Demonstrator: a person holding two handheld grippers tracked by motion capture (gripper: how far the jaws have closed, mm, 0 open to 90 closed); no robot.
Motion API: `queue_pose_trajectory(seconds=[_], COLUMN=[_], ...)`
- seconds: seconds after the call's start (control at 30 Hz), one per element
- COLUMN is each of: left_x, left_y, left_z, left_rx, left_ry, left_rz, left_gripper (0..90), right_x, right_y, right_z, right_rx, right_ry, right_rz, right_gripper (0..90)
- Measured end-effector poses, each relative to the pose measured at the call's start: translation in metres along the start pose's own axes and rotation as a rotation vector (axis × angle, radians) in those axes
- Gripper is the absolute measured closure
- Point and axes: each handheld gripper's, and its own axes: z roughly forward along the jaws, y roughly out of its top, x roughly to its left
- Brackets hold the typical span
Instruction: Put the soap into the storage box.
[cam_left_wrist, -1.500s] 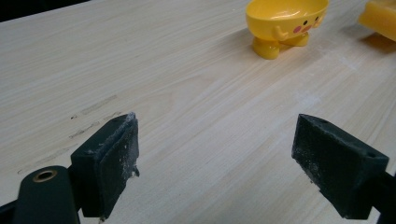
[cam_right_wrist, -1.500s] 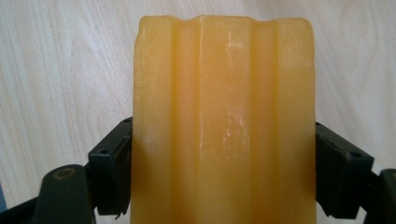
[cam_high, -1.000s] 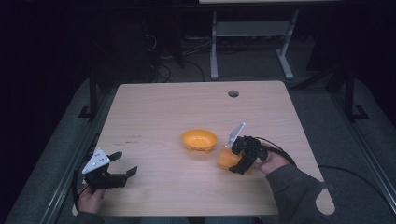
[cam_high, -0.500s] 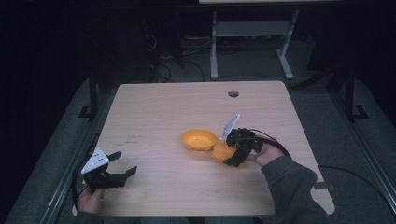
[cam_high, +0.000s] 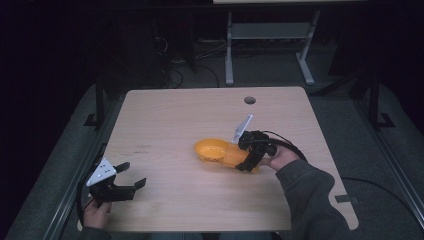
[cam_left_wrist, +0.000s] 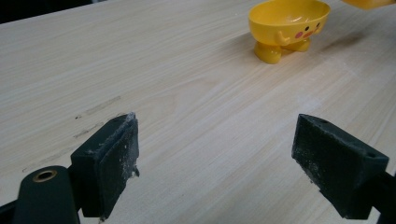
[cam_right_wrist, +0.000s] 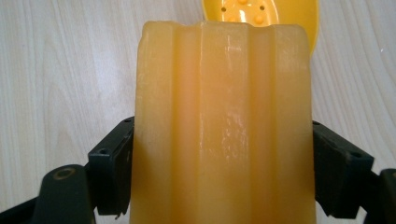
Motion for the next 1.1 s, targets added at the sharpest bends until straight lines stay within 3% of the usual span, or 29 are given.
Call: queue_pose_trajectory(seconds=[0.43,0.7,1.1], left_x=[0.001,0.000,0.002], left_y=[0.000,0.000,0.000], left_z=[-0.001,0.000,0.000], left_rx=[0.000,0.000,-0.011], left_ry=[0.004,0.003,0.007], left_rz=[-0.003,-0.006,-0.009], left_gripper=[14.3,14.3,14.3], right_x=[-0.006,-0.010,-0.018], right_y=[0.020,0.029,0.043], right_z=[-0.006,-0.006,-0.011], right_rx=[-0.030,-0.010,-0.035], right_ry=[0.005,-0.004,0.004], right_rz=[-0.031,-0.040,-0.053], right_gripper=[20.8,20.7,20.8])
